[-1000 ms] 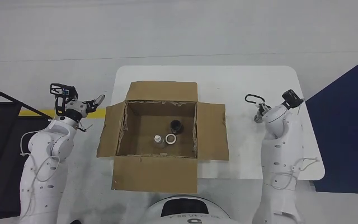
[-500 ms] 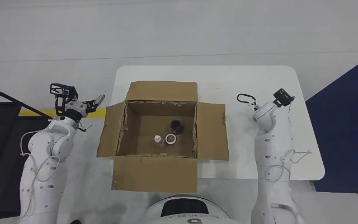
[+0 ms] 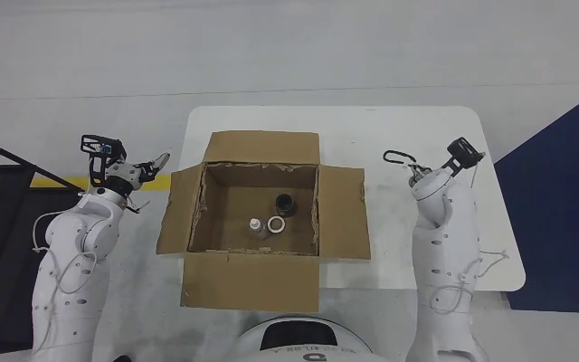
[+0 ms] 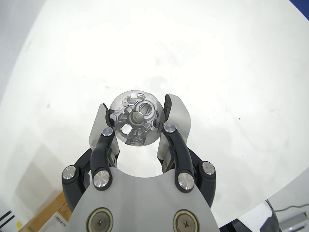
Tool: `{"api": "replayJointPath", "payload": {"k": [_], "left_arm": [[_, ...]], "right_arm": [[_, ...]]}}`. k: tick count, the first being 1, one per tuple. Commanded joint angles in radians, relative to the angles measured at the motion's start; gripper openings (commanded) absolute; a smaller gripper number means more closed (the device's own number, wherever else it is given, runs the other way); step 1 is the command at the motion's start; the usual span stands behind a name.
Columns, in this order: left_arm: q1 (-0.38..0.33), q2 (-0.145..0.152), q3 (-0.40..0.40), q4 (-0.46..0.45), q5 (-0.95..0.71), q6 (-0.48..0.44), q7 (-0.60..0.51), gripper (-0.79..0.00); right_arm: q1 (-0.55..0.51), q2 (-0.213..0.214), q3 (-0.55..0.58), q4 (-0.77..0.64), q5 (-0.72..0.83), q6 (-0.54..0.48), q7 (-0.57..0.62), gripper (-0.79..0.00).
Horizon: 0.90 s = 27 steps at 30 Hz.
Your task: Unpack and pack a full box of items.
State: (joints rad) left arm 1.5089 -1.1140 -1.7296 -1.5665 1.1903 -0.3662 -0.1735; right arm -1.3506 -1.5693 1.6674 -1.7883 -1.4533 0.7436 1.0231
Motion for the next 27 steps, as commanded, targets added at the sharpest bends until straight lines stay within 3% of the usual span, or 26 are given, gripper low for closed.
{"api": "replayJointPath", "payload": {"k": [1,4,10,14,22,27], "left_arm": [[0.0,0.0,0.0,0.0,0.0,0.0,0.0,0.0],[0.0,0.0,0.0,0.0,0.0,0.0,0.0,0.0],[0.0,0.0,0.0,0.0,0.0,0.0,0.0,0.0],[0.0,0.0,0.0,0.0,0.0,0.0,0.0,0.0],[0.0,0.0,0.0,0.0,0.0,0.0,0.0,0.0],[0.0,0.0,0.0,0.0,0.0,0.0,0.0,0.0]], "right_arm": [[-0.043,-0.004,-0.018,-0.112,0.073,-0.024,-0.015,-0.785],[-0.108,-0.01,-0.055,-0.251,0.191,-0.084,-0.039,-0.785],[-0.205,-0.014,-0.149,-0.376,0.369,-0.239,-0.075,-0.785],[-0.229,-0.013,-0.262,-0.391,0.369,-0.306,-0.09,-0.785],[-0.246,-0.011,-0.461,-0.388,0.286,-0.337,-0.102,-0.785],[-0.25,-0.01,-0.48,-0.392,0.289,-0.332,-0.103,-0.785]]}}
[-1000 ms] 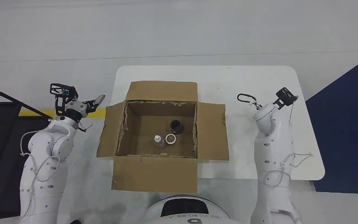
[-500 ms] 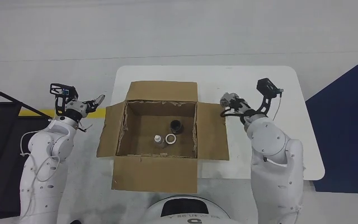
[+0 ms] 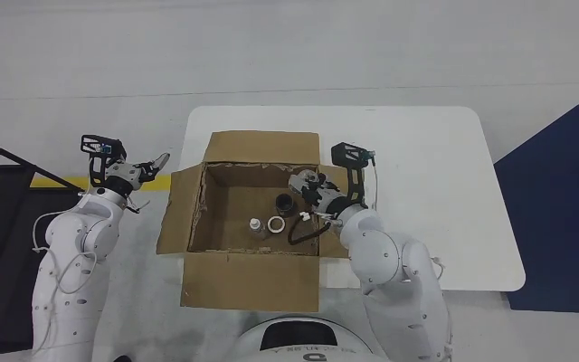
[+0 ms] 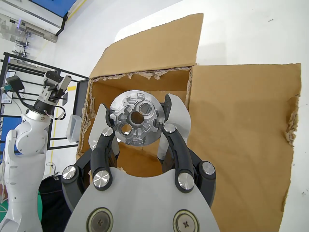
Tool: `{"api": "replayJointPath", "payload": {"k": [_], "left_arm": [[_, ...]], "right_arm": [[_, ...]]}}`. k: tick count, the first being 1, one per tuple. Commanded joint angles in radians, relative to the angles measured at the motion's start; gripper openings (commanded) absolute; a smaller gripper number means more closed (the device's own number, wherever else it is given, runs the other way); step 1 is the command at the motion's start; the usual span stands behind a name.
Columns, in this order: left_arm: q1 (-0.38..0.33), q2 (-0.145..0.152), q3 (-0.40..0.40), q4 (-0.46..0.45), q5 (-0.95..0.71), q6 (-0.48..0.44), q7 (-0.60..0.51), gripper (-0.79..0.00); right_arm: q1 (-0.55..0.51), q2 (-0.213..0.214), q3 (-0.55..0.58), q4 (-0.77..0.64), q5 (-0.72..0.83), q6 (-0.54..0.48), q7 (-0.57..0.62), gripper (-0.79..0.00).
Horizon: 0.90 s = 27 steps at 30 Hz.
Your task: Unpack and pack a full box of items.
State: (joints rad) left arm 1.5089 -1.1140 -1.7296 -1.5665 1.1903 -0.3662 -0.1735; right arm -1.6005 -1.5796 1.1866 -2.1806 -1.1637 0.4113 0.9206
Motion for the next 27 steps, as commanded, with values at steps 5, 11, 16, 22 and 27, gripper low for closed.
{"api": "replayJointPath", "payload": {"k": [5,11,16,22,27], "left_arm": [[0.0,0.0,0.0,0.0,0.0,0.0,0.0,0.0],[0.0,0.0,0.0,0.0,0.0,0.0,0.0,0.0],[0.0,0.0,0.0,0.0,0.0,0.0,0.0,0.0],[0.0,0.0,0.0,0.0,0.0,0.0,0.0,0.0],[0.0,0.0,0.0,0.0,0.0,0.0,0.0,0.0]], "right_arm": [[0.0,0.0,0.001,0.0,0.0,0.0,0.0,-0.785],[-0.004,0.001,0.001,0.003,0.008,-0.009,-0.016,-0.785],[0.067,-0.002,-0.086,0.102,0.013,-0.066,-0.018,-0.785],[0.354,-0.045,-0.284,0.453,0.01,-0.029,0.056,-0.785],[0.531,-0.094,-0.415,0.701,0.015,0.063,0.101,-0.785]]}}
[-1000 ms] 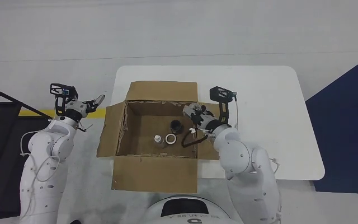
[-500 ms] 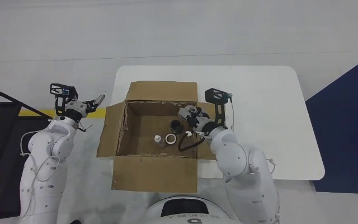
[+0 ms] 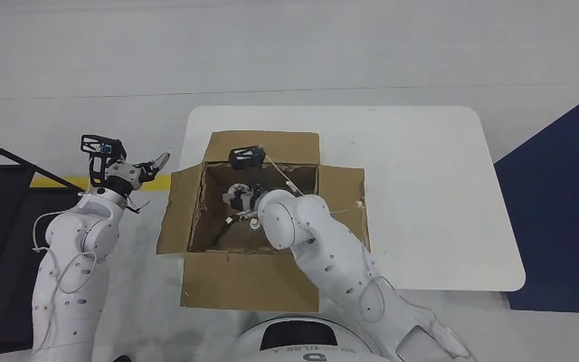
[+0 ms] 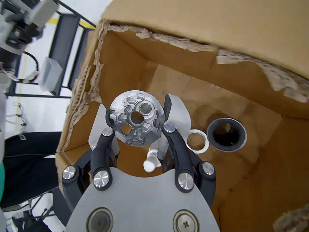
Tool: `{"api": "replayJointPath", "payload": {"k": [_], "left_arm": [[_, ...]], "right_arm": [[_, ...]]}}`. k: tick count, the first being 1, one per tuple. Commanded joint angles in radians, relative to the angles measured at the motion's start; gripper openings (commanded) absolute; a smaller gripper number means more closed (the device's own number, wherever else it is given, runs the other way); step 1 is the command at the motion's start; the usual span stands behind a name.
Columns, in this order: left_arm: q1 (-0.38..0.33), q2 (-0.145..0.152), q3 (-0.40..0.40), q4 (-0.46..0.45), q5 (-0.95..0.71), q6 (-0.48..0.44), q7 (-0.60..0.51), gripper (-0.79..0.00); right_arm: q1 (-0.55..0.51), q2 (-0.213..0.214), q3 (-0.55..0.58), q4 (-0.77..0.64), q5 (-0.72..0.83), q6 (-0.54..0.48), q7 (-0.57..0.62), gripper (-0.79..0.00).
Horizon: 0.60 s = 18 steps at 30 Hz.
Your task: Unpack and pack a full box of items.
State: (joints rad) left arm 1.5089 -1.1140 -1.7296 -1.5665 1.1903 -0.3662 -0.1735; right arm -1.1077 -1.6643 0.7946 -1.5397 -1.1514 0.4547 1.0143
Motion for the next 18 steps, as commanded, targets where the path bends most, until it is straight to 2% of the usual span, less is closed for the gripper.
{"api": "replayJointPath", "payload": {"k": [1,5,9,16,18], "left_arm": [[0.0,0.0,0.0,0.0,0.0,0.0,0.0,0.0],[0.0,0.0,0.0,0.0,0.0,0.0,0.0,0.0],[0.0,0.0,0.0,0.0,0.0,0.0,0.0,0.0],[0.0,0.0,0.0,0.0,0.0,0.0,0.0,0.0],[0.0,0.0,0.0,0.0,0.0,0.0,0.0,0.0]], "right_arm": [[0.06,-0.018,-0.039,0.095,0.008,0.031,0.009,-0.785],[0.132,-0.044,-0.095,0.218,-0.021,0.081,0.042,-0.785],[0.172,-0.063,-0.12,0.281,-0.029,0.114,0.077,-0.785],[0.179,-0.074,-0.123,0.318,-0.091,0.196,0.09,-0.6],[0.174,-0.074,-0.119,0.318,-0.114,0.213,0.098,-0.517]]}}
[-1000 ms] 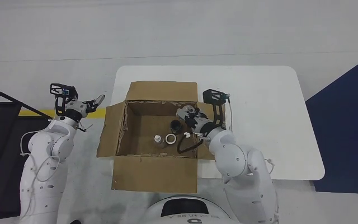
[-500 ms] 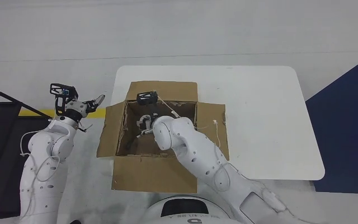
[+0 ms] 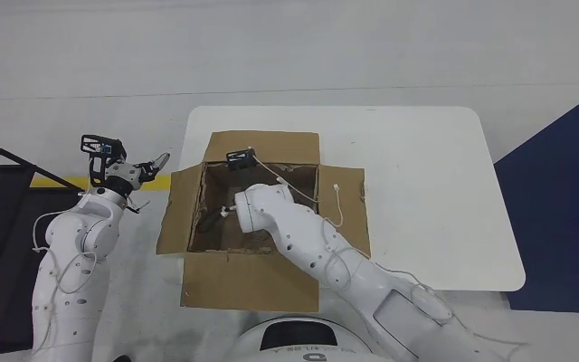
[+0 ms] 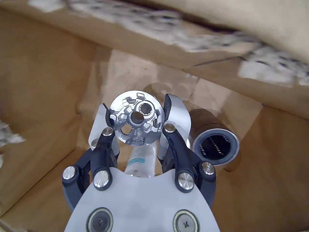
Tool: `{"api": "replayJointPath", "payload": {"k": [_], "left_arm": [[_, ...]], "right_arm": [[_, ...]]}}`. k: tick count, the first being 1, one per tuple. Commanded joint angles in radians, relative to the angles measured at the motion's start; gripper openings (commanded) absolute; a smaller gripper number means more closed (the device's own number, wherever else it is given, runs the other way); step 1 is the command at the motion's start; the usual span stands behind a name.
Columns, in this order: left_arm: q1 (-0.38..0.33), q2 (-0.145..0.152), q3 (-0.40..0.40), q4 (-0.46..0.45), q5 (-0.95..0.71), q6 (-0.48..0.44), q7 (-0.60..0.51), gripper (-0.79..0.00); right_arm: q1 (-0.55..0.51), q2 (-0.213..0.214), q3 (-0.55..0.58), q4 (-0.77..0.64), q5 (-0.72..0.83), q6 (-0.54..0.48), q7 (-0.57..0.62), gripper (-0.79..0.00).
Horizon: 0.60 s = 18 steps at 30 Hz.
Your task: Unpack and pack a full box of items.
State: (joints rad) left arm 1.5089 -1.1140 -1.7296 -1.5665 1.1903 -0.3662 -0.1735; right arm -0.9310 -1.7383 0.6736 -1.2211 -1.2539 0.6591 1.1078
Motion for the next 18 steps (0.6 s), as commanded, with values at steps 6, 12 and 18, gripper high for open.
{"api": "replayJointPath", "payload": {"k": [6,12,18], "left_arm": [[0.0,0.0,0.0,0.0,0.0,0.0,0.0,0.0],[0.0,0.0,0.0,0.0,0.0,0.0,0.0,0.0],[0.0,0.0,0.0,0.0,0.0,0.0,0.0,0.0]], "right_arm": [[-0.03,0.004,0.018,-0.024,-0.059,0.021,0.032,-0.219],[-0.082,0.013,0.055,-0.149,-0.09,0.018,0.022,0.0],[-0.23,0.043,0.151,-0.441,-0.099,-0.014,-0.119,0.0]]}}
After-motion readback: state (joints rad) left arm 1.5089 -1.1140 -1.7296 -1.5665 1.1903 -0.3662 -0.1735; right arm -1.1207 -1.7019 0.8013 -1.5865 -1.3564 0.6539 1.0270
